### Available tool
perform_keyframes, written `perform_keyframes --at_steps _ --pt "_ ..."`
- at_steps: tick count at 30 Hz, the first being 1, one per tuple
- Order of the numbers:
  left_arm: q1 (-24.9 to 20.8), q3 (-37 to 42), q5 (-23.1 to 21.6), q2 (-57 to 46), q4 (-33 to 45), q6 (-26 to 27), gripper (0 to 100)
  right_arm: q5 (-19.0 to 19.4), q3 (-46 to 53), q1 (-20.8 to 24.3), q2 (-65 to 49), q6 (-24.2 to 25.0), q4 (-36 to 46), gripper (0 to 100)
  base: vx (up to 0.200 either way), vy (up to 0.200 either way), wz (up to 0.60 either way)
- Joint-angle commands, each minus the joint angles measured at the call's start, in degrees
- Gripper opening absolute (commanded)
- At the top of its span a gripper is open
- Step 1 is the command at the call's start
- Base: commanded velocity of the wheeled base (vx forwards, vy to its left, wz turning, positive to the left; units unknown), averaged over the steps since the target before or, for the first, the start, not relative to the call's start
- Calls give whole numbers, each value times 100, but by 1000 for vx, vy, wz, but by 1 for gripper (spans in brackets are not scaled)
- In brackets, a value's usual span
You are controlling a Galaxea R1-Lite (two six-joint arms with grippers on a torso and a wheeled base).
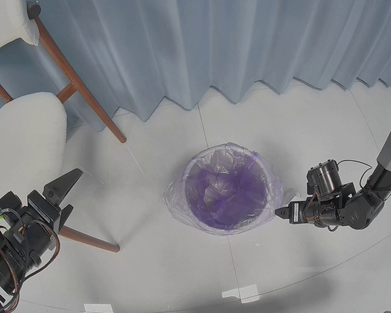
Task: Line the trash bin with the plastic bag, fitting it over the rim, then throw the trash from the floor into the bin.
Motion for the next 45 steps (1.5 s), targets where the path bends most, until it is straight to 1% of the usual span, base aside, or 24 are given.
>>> perform_keyframes --at_steps 1,7,13,20,30,35,38,41,45 --pt "-2 3 1 -1 2 6 100 0 -204 -93 232 1 -9 100 0 0 0" --pt "7 29 9 -27 11 6 100 0 -793 -216 628 -17 -1 100 0 0 0" --pt "60 90 45 -36 11 6 100 0 -1268 -216 1067 -17 52 100 0 0 0" --pt "464 99 1 -335 -25 -11 100 0 -1663 -242 1559 -333 61 100 0 0 0" --pt "833 389 9 -844 -33 -11 100 0 -2138 -313 2104 -579 70 100 0 0 0" --pt "842 477 36 -1003 -51 -11 100 18 -2085 -313 2025 -597 61 100 0 0 0" --pt "868 591 53 -1003 -77 -2 100 79 -1848 -374 1551 -483 61 100 0 0 0" --pt "991 618 53 -1003 -77 6 100 202 -1593 -418 1138 -298 61 100 0 0 0" --pt "1158 741 18 -985 -77 -2 100 369 -1039 -533 566 124 43 100 0 0 0"
